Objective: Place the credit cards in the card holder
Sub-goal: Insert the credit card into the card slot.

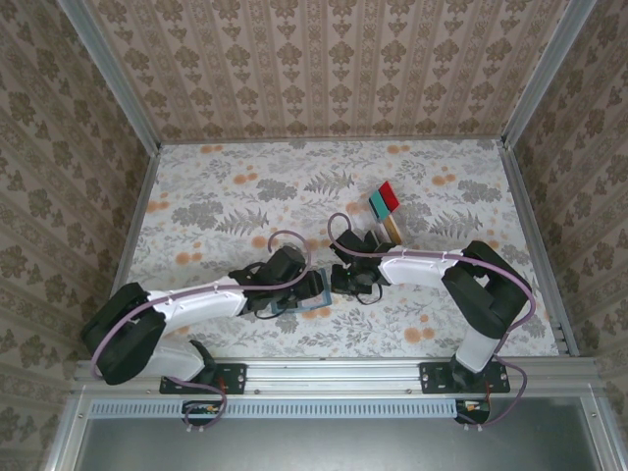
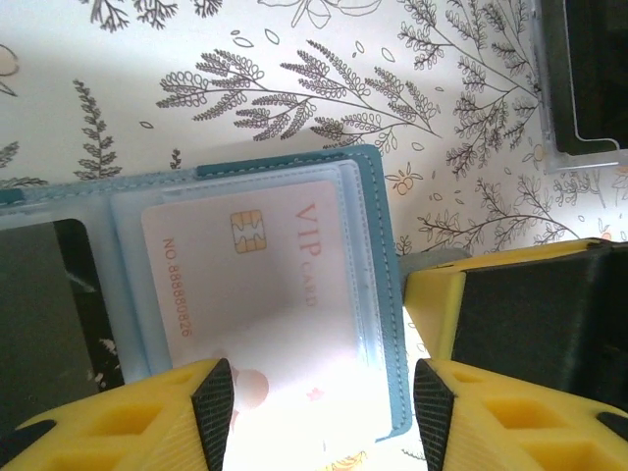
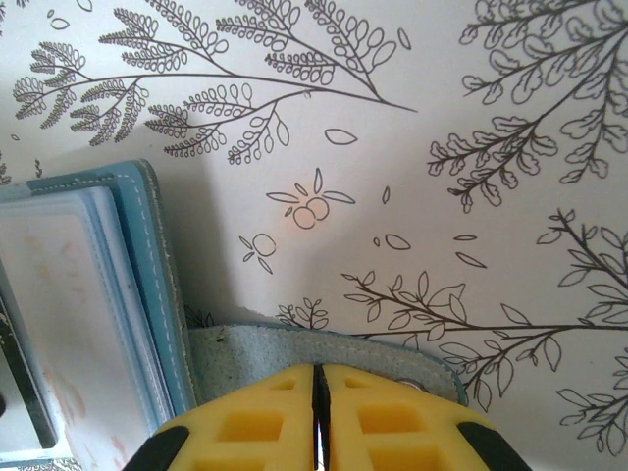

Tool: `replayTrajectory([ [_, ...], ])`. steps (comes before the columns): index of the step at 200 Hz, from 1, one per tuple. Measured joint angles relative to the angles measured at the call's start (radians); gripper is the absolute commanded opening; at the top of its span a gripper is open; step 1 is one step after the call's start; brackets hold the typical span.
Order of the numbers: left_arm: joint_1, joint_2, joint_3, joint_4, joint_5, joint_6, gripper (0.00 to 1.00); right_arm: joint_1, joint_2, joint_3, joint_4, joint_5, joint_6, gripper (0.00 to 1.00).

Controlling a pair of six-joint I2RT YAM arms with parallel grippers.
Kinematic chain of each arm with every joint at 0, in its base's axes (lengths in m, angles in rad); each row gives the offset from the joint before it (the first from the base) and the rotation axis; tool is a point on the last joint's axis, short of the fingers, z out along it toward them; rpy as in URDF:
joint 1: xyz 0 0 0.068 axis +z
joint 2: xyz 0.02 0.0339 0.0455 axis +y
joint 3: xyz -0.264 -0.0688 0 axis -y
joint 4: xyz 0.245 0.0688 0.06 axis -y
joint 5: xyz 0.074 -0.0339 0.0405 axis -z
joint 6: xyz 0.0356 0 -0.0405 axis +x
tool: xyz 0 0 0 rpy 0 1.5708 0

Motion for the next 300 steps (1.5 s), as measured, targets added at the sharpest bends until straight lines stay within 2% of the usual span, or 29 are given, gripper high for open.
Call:
replayTrajectory([
  [76,0.000,0.041,0.026,-0.098,-0.018,0.003,0.56,0.000,0.000,0.000,0.000,0.000,0.000,0.12],
  [142,0.005,0.105,0.049,-0.089,-0.003,0.013,0.40,0.000,0.000,0.000,0.001,0.000,0.000,0.12],
  [193,0.005,0.105,0.056,-0.089,0.004,0.015,0.40,0.000,-0.003,-0.002,0.001,0.000,0.000,0.13],
  [225,0.005,0.084,0.056,-0.099,0.004,0.018,0.44,0.002,-0.009,-0.002,-0.004,0.001,-0.002,0.17],
  [240,0.005,0.052,0.056,-0.115,-0.001,0.019,0.46,0.006,-0.027,-0.013,-0.013,0.006,-0.003,0.25],
  [261,0.005,0.007,0.056,-0.128,-0.011,0.022,0.48,0.011,-0.088,-0.042,-0.058,0.025,-0.016,0.32],
  [300,0.006,-0.034,0.055,-0.138,-0.011,0.030,0.51,0.011,-0.225,-0.011,-0.183,0.108,-0.069,0.40],
])
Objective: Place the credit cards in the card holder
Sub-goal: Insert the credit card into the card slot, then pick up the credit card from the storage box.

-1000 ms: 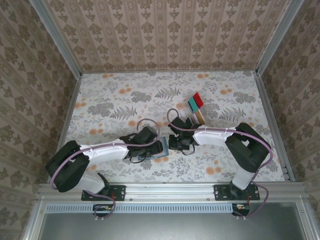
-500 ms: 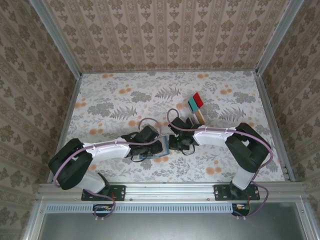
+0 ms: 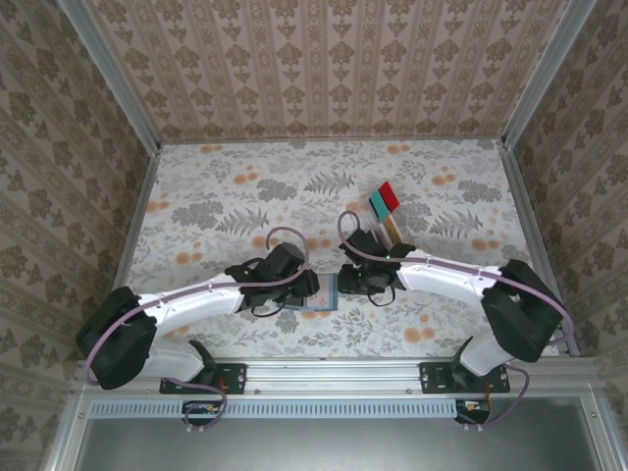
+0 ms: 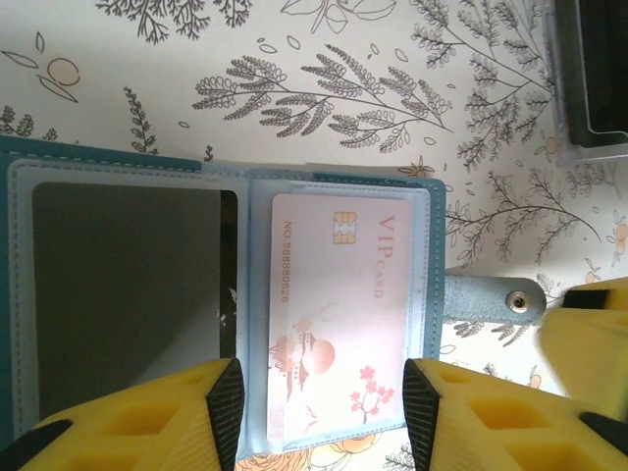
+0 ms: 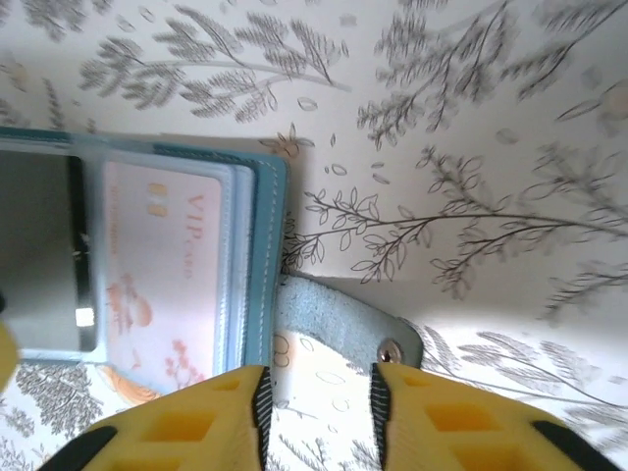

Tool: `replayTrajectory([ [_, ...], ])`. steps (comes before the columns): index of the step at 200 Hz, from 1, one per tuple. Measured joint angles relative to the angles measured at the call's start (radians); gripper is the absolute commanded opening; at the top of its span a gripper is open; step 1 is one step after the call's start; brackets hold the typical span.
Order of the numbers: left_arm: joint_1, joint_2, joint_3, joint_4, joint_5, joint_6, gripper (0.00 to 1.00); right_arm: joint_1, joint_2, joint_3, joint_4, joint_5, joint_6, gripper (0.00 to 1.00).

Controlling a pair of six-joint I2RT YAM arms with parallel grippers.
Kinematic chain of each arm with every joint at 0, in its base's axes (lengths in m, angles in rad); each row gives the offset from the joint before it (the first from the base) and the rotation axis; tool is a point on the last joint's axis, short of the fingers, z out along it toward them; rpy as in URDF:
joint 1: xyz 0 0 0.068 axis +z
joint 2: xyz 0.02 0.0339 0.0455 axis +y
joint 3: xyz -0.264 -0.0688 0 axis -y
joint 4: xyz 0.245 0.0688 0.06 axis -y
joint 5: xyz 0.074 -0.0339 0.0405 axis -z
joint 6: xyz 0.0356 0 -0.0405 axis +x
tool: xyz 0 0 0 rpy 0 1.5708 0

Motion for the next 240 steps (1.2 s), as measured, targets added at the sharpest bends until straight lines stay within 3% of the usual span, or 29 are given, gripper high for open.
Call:
replayTrajectory([
  [41,0.009,-0.037,0.000,-0.027,-0.003,0.021,0.55,-0.032,-0.110,0.146,-0.178,0.154,-0.124,0.40],
  [66,0.014,-0.062,0.002,-0.034,-0.003,0.034,0.58,-0.124,-0.132,0.255,-0.271,0.269,-0.209,0.40],
  [105,0.025,-0.068,0.018,-0.034,-0.003,0.045,0.63,-0.261,-0.077,0.323,-0.355,0.334,-0.311,0.39],
  [155,0.034,-0.068,0.033,-0.031,0.002,0.046,0.65,-0.264,0.114,0.406,-0.433,0.385,-0.383,0.37],
  [240,0.052,-0.068,0.033,-0.033,0.016,0.046,0.66,-0.264,0.233,0.447,-0.452,0.477,-0.442,0.34],
])
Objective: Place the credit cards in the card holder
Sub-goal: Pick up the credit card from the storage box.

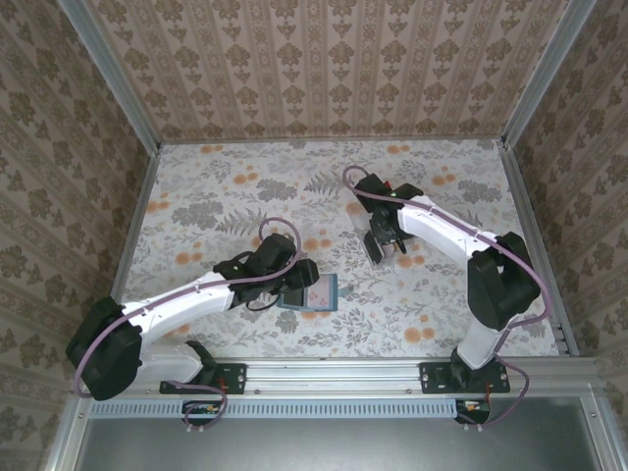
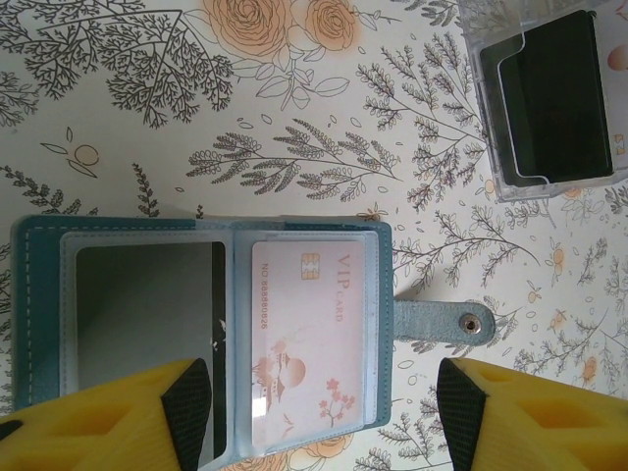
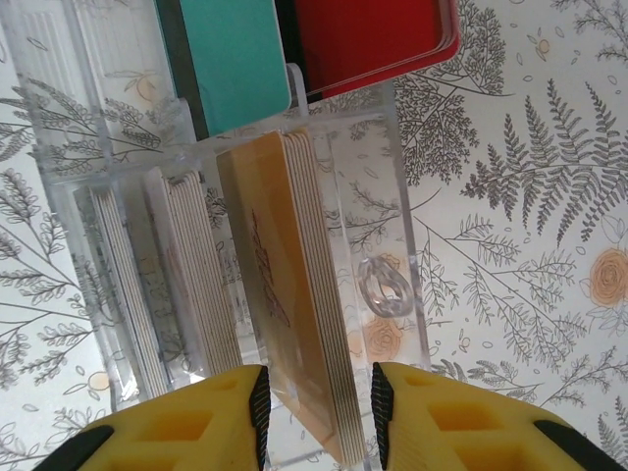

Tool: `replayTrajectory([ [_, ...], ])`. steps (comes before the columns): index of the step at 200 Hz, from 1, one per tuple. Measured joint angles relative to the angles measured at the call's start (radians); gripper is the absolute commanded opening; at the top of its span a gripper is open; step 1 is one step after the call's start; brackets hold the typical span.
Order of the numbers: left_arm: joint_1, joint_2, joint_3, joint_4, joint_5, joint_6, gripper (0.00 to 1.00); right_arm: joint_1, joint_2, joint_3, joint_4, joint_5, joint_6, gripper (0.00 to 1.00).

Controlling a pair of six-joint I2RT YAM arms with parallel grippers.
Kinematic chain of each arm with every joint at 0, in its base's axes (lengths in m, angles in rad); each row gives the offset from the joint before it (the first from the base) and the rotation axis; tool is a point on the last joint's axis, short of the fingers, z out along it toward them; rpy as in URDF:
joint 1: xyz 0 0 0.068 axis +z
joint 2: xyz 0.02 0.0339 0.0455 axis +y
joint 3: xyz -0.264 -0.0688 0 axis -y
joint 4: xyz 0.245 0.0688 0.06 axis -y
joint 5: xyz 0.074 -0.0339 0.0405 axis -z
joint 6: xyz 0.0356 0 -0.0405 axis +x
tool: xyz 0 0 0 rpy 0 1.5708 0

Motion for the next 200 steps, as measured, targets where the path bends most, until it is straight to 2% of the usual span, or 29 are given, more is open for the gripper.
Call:
replayTrajectory([
  [53,0.001,0.000,0.000,0.000,0.008,0.000,0.66,0.017,0.058,0.013,-0.001,0.116,-0.029,0.33],
  [65,0.003,0.000,0.000,0.000,0.008,0.000,0.66,0.022,0.060,0.013,0.000,0.139,-0.039,0.27],
  [74,0.006,0.000,0.000,0.000,0.010,0.000,0.66,0.025,0.060,0.013,0.002,0.153,-0.047,0.26],
  [140,0.012,0.000,0.000,0.000,0.015,0.000,0.66,0.028,0.060,0.013,0.006,0.204,-0.052,0.28],
  [200,0.012,0.000,0.000,0.000,0.017,0.000,0.66,0.028,0.058,0.011,0.014,0.219,-0.074,0.24],
])
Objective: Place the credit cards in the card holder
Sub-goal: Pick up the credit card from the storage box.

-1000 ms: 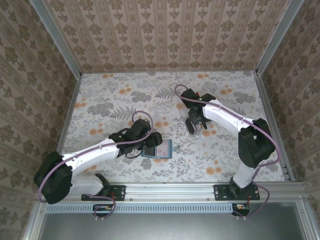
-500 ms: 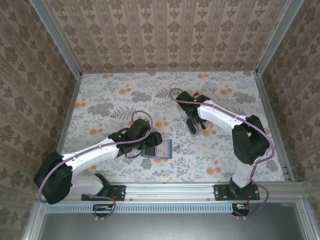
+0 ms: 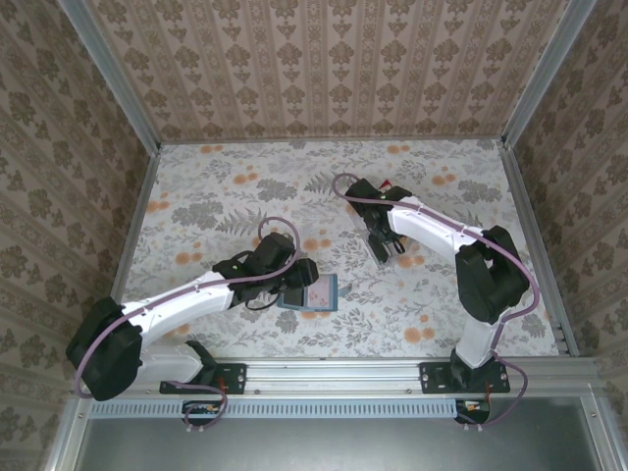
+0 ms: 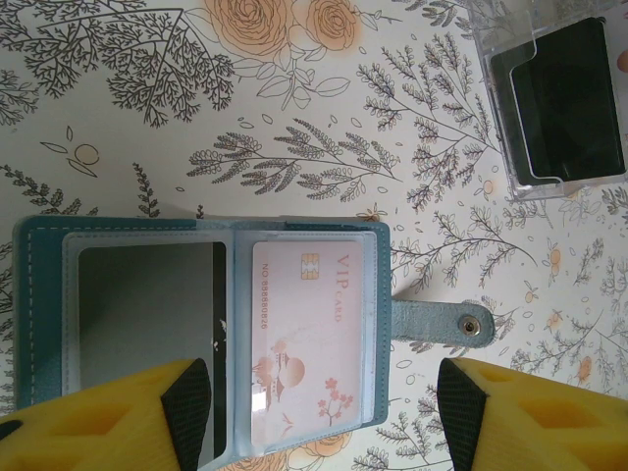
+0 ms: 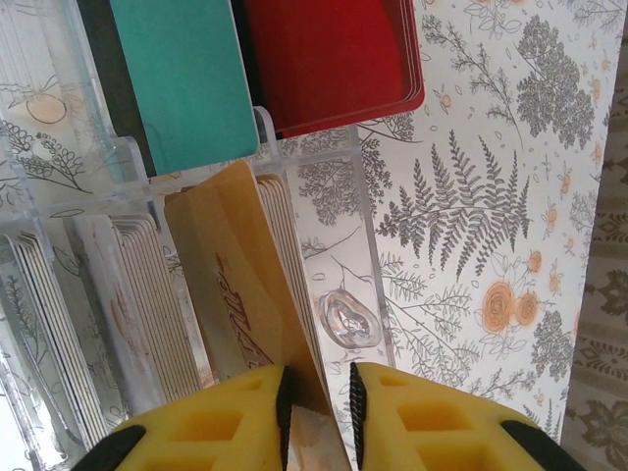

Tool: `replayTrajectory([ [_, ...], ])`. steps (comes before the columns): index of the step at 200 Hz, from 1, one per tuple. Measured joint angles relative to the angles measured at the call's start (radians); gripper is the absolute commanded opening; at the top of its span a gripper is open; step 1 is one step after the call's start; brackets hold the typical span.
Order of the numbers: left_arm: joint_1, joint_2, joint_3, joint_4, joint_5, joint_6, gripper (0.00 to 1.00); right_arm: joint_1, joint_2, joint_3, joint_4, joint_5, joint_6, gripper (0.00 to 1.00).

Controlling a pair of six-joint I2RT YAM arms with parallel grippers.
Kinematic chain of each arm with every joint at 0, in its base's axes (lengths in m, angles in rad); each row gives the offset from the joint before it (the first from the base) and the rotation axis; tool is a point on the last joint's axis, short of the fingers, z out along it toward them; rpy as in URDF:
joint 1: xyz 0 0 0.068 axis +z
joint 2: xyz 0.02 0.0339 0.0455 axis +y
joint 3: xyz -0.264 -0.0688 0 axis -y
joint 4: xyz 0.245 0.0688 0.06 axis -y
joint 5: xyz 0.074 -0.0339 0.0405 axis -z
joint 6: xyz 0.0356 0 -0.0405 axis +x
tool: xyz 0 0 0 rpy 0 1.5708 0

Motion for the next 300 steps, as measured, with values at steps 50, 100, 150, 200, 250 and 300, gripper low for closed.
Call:
replayTrajectory([
  [50,0.001,0.000,0.000,0.000,0.003,0.000,0.66,0.000,-0.007,-0.009,0.010,0.014,0.000,0.22],
  [100,0.001,0.000,0.000,0.000,0.010,0.000,0.66,0.000,-0.020,-0.023,0.019,0.019,-0.004,0.19],
  [150,0.001,0.002,0.000,0.000,0.017,0.000,0.66,0.000,-0.045,-0.036,0.024,0.022,-0.004,0.16],
  [200,0.001,0.004,0.000,0.000,0.024,0.000,0.66,0.000,-0.057,-0.046,0.023,0.013,-0.004,0.13],
  [250,0.002,0.004,0.000,-0.002,0.024,0.000,0.66,0.000,-0.115,-0.046,0.006,-0.058,0.000,0.08],
  [300,0.009,0.004,0.002,-0.006,0.024,0.000,0.66,-0.003,-0.204,-0.046,-0.024,-0.130,0.009,0.05],
])
